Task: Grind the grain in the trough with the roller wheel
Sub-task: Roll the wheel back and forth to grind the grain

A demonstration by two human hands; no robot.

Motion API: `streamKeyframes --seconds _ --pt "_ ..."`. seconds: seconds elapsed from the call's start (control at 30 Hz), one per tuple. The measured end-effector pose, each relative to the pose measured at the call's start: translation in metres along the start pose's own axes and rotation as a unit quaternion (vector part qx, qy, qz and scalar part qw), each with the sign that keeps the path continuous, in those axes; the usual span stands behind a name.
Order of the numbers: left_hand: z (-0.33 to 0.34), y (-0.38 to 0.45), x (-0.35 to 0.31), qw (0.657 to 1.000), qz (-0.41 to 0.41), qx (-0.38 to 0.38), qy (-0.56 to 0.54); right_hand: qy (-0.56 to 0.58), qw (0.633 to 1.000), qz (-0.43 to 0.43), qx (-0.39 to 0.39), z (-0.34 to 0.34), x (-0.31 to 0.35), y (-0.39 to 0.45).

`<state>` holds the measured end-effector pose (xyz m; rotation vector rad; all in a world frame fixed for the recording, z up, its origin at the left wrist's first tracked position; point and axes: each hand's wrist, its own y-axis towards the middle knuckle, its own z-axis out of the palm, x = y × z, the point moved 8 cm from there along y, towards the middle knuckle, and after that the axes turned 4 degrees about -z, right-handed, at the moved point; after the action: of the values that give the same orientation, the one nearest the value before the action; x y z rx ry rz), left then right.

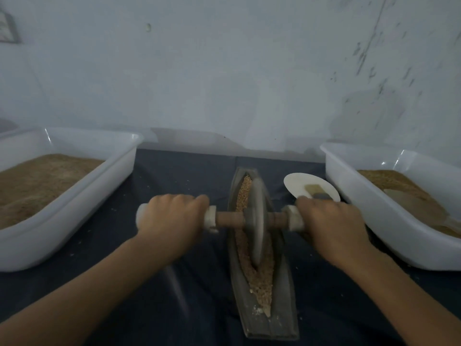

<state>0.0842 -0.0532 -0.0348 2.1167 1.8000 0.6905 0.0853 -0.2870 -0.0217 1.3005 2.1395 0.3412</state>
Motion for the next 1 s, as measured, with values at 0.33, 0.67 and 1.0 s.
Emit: streamKeyframes --seconds 0.33,0.67,1.0 --pt "0.021 0.025 0.009 0.997 -0.045 0.031 -0.046 -0.024 0.999 0.015 0.030 0.003 0.001 0.025" --pt "-0.043 -0.029 -0.016 0.997 0.055 -0.048 0.009 0.049 0.999 0.007 0.009 -0.025 0.007 -0.035" --pt "0.017 0.078 -0.001 0.993 -0.044 0.108 0.030 0.035 0.992 0.092 0.075 0.061 -0.029 0.046"
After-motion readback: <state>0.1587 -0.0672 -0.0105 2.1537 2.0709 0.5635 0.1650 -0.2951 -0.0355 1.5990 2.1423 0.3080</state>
